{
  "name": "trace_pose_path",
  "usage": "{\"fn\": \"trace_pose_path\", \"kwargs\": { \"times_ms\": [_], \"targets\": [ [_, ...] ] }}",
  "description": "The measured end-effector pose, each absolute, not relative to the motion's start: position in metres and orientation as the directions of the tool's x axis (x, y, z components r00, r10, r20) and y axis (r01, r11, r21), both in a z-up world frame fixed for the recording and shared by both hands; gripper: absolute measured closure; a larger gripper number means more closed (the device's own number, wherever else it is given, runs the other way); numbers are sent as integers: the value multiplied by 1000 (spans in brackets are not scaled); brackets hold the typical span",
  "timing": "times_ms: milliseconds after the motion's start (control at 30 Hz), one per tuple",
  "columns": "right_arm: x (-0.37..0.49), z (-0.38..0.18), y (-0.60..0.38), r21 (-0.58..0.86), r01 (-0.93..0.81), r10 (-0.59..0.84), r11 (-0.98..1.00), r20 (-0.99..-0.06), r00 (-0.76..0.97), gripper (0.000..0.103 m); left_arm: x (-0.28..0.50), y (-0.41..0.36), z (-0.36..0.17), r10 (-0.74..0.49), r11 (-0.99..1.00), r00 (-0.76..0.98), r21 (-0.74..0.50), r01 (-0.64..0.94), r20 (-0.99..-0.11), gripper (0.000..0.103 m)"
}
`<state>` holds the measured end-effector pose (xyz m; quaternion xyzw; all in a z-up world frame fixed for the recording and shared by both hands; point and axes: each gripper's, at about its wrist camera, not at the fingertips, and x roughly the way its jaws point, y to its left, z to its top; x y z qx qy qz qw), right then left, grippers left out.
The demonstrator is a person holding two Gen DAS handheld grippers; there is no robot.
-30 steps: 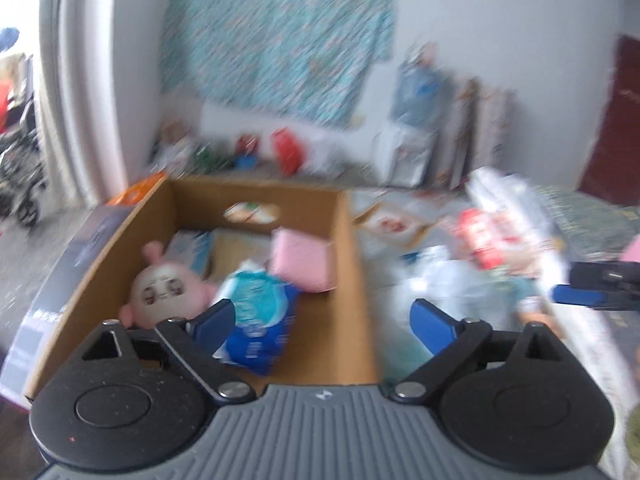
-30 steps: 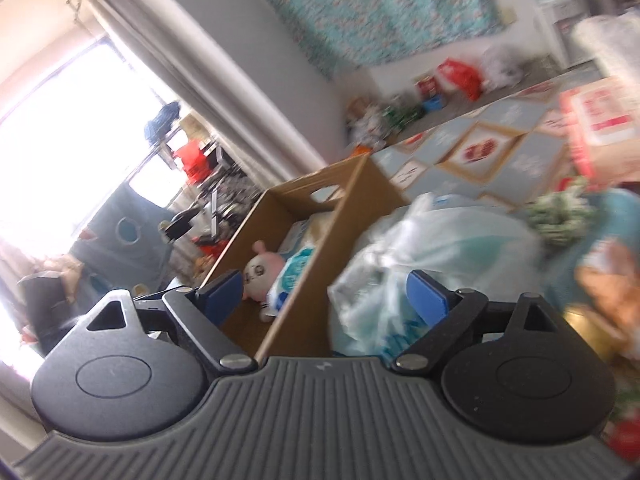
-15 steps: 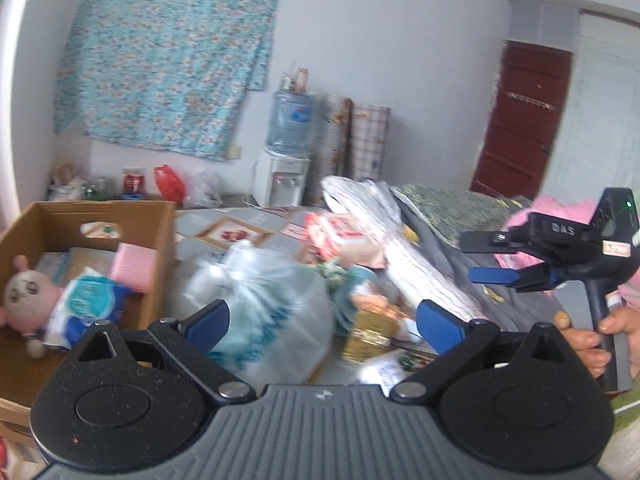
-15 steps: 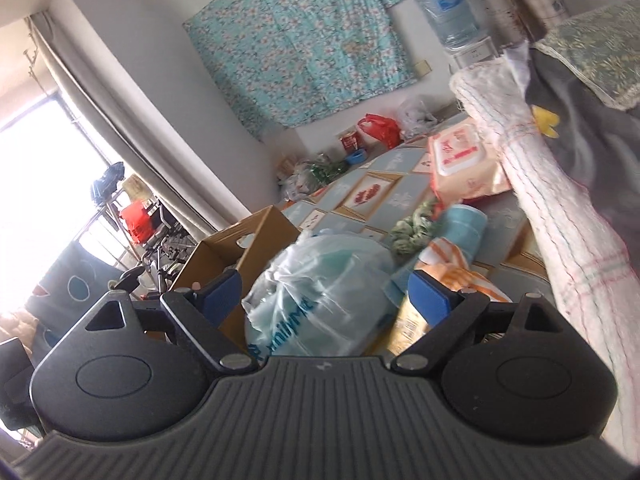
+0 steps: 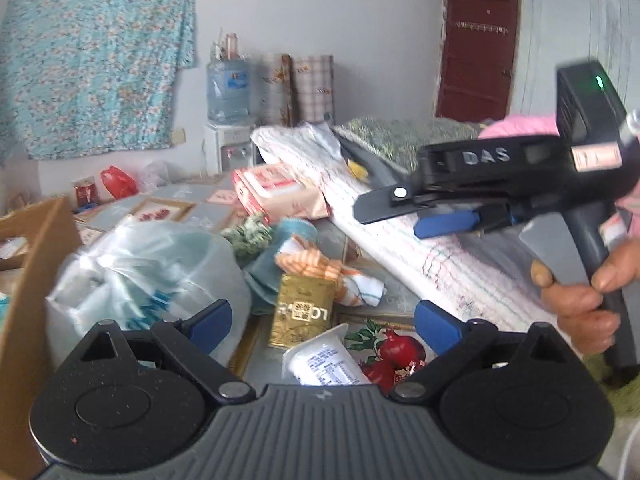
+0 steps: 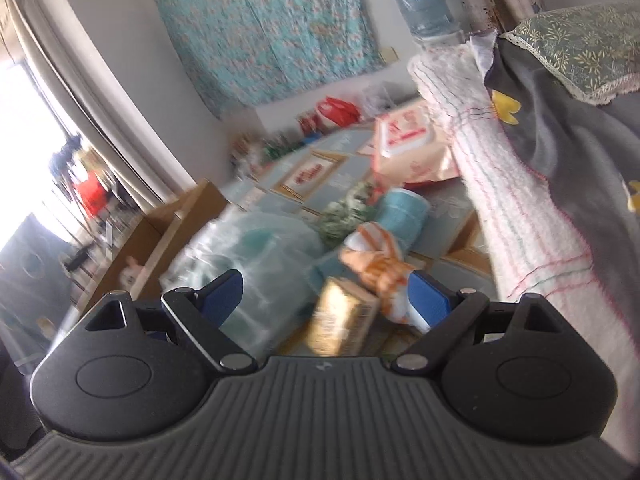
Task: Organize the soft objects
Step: 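Grasp the orange-and-white striped towel with the right gripper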
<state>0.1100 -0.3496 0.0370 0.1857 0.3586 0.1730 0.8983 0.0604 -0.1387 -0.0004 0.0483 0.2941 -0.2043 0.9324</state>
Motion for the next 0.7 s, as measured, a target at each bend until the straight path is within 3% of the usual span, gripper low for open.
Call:
{"fn": "trace_pose_path", "kwargs": {
  "times_ms": [333, 500, 700],
  "targets": [
    [184, -35, -338, 242, -186, 304, 952, -793, 528, 51, 90, -150, -40, -383, 886, 667, -49, 462, -639, 36],
    [193, -52, -342, 312, -144, 341, 939, -802, 491, 59, 97, -149, -48, -391, 882, 647, -64, 468, -655, 37],
    [170, -60, -374, 526, 77, 442, 847, -777, 447, 62, 99, -147, -49, -422, 873, 636, -100, 477, -646, 37]
  ]
}}
